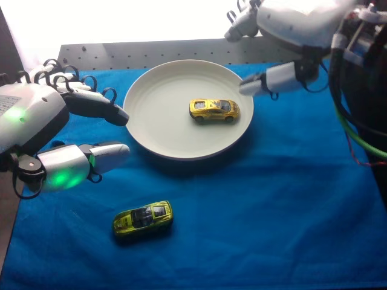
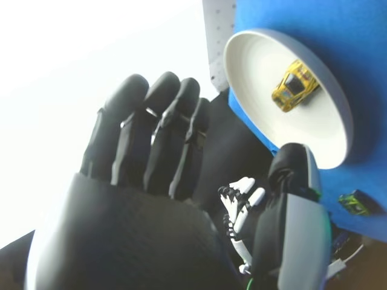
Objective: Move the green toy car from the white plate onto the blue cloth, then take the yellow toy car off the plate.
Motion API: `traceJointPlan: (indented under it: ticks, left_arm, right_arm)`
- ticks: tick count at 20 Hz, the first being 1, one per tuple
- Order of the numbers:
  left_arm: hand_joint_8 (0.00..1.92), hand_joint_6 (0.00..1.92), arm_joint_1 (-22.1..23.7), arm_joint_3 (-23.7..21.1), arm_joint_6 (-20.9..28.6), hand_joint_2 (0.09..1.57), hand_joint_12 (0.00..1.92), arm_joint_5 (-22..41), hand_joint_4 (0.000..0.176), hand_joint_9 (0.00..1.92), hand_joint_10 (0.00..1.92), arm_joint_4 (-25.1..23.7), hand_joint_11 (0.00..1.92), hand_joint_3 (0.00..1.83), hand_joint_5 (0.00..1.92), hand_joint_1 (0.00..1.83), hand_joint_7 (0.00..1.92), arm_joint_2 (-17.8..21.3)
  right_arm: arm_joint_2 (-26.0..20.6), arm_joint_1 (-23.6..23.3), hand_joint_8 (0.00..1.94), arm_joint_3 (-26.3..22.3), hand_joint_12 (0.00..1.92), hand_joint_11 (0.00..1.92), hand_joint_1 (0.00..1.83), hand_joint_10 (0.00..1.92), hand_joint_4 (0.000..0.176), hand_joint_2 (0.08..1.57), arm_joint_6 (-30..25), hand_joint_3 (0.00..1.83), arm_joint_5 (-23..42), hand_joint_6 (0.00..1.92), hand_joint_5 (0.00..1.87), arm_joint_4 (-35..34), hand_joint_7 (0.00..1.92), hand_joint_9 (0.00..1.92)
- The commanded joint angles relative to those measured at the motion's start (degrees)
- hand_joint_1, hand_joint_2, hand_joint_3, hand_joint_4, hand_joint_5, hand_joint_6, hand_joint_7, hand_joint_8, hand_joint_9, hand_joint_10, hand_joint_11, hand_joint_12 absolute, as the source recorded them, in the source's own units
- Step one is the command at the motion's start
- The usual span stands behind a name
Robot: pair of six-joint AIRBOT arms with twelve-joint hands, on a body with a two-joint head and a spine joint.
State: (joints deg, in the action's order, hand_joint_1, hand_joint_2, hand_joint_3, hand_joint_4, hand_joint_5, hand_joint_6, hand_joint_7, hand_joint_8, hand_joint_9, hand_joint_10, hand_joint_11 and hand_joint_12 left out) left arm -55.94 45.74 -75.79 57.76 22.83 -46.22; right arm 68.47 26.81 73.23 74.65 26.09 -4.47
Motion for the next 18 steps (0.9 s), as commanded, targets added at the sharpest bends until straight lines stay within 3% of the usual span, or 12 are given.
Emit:
traceJointPlan:
  ticks: [1, 3, 4, 6, 8, 10, 11, 12, 13, 15, 17, 18]
  left_arm:
    - [0.68, 0.43, 0.44, 0.38, -0.05, 1.2, 1.74, 6.84, 0.099, 0.2, 1.13, -1.06, 0.0, 0.0, 0.68, 0.46, 0.47, -0.38]
    - [0.67, 0.55, 0.43, 0.5, -0.05, 1.2, 1.75, 6.67, 0.092, 0.21, 1.11, -0.88, 0.0, 0.0, 0.64, 0.46, 0.48, -0.52]
    - [0.8, 0.6, 0.43, 0.5, -0.05, 1.2, 1.82, 6.64, 0.09, 0.21, 1.22, -0.77, 0.0, 0.0, 0.63, 0.48, 0.45, -0.59]
    - [0.85, 0.62, 0.42, 0.5, -0.05, 1.2, 1.82, 6.58, 0.089, 0.21, 1.23, -0.75, 0.0, 0.0, 0.62, 0.48, 0.43, -0.63]
    - [0.89, 0.64, 0.43, 0.5, -0.05, 1.19, 1.8, 6.6, 0.115, 0.18, 1.24, -0.67, 0.0, 0.0, 0.59, 0.43, 0.4, -0.79]
    - [0.89, 0.66, 0.42, 0.5, -0.05, 1.18, 1.82, 6.63, 0.113, 0.21, 1.24, -0.64, 0.0, 0.0, 0.61, 0.44, 0.43, -0.94]
    - [0.89, 0.67, 0.42, 0.5, -0.05, 1.18, 1.8, 6.65, 0.115, 0.22, 1.24, -0.64, 0.0, 0.0, 0.61, 0.45, 0.44, -0.97]
    - [0.87, 0.68, 0.42, 0.5, -0.04, 1.17, 1.79, 6.71, 0.116, 0.23, 1.21, -0.64, 0.0, 0.0, 0.61, 0.46, 0.45, -1.04]
    - [0.85, 0.71, 0.42, 0.5, -0.04, 1.17, 1.79, 6.8, 0.129, 0.24, 1.18, -0.64, 0.01, 0.0, 0.61, 0.46, 0.46, -1.06]
    - [0.83, 0.74, 0.42, 0.48, -0.04, 1.17, 1.78, 6.86, 0.146, 0.23, 1.16, -0.64, 0.0, 0.0, 0.6, 0.46, 0.45, -1.08]
    - [0.84, 0.75, 0.42, 0.47, -0.03, 1.17, 1.78, 6.88, 0.141, 0.25, 1.17, -0.62, 0.0, 0.0, 0.59, 0.47, 0.46, -1.08]
    - [0.84, 0.75, 0.42, 0.44, -0.03, 1.17, 1.78, 6.9, 0.139, 0.25, 1.17, -0.62, 0.0, 0.0, 0.59, 0.46, 0.46, -1.08]
  right_arm:
    - [0.43, -0.9, 0.55, 0.58, 1.81, 0.1, 0.8, 1.05, 0.0, 0.97, 0.12, 0.0, 5.31, 0.0, 0.73, -0.16, 0.52, 0.34]
    - [1.94, -1.69, 0.21, 1.81, 1.73, 0.0, 0.83, 0.77, 0.0, 0.97, 0.12, 0.0, 4.19, 0.03, 0.8, -0.23, 0.6, 0.31]
    - [3.03, -2.13, 0.08, 2.58, 1.72, 0.01, 0.82, 0.6, 0.0, 0.97, 0.12, 0.0, 3.44, 0.01, 0.78, -0.23, 0.7, 0.43]
    - [3.86, -2.22, 0.05, 3.06, 1.75, 0.04, 0.82, 0.65, 0.0, 0.98, 0.12, 0.0, 3.17, 0.0, 0.77, -0.23, 0.74, 0.45]
    - [4.53, -2.22, 0.03, 3.41, 1.75, 0.01, 0.85, 0.64, 0.0, 0.99, 0.12, 0.0, 2.88, 0.01, 0.82, -0.23, 0.76, 0.45]
    - [4.59, -2.21, 0.02, 3.44, 1.74, 0.0, 0.87, 0.61, 0.0, 0.98, 0.12, 0.0, 2.88, 0.01, 0.84, -0.23, 0.75, 0.43]
    - [4.59, -2.2, 0.02, 3.45, 1.78, 0.06, 0.86, 0.71, 0.0, 0.98, 0.12, 0.0, 2.88, 0.0, 0.83, -0.23, 0.78, 0.45]
    - [4.64, -2.2, 0.46, 3.5, 1.89, 0.24, 0.9, 1.23, 0.0, 0.98, 0.12, 0.0, 2.87, 0.0, 0.8, -0.22, 0.72, 0.43]
    - [4.88, -2.19, 0.67, 3.54, 1.91, 0.29, 0.91, 1.32, 0.0, 0.97, 0.12, 0.0, 2.84, 0.01, 0.83, -0.22, 0.68, 0.46]
    - [5.13, -2.19, 0.38, 3.57, 1.67, 0.21, 0.86, 0.9, 0.0, 0.95, 0.12, 0.0, 2.57, 0.0, 0.82, -0.22, 0.7, 0.49]
    - [5.48, -2.15, 0.21, 3.52, 1.63, 0.22, 0.83, 0.86, 0.0, 0.94, 0.12, 0.0, 2.17, 0.0, 0.77, -0.22, 0.75, 0.49]
    - [5.69, -2.11, 0.21, 3.5, 1.72, 0.24, 0.85, 1.01, 0.0, 0.94, 0.12, 0.0, 1.87, 0.0, 0.74, -0.22, 0.76, 0.47]
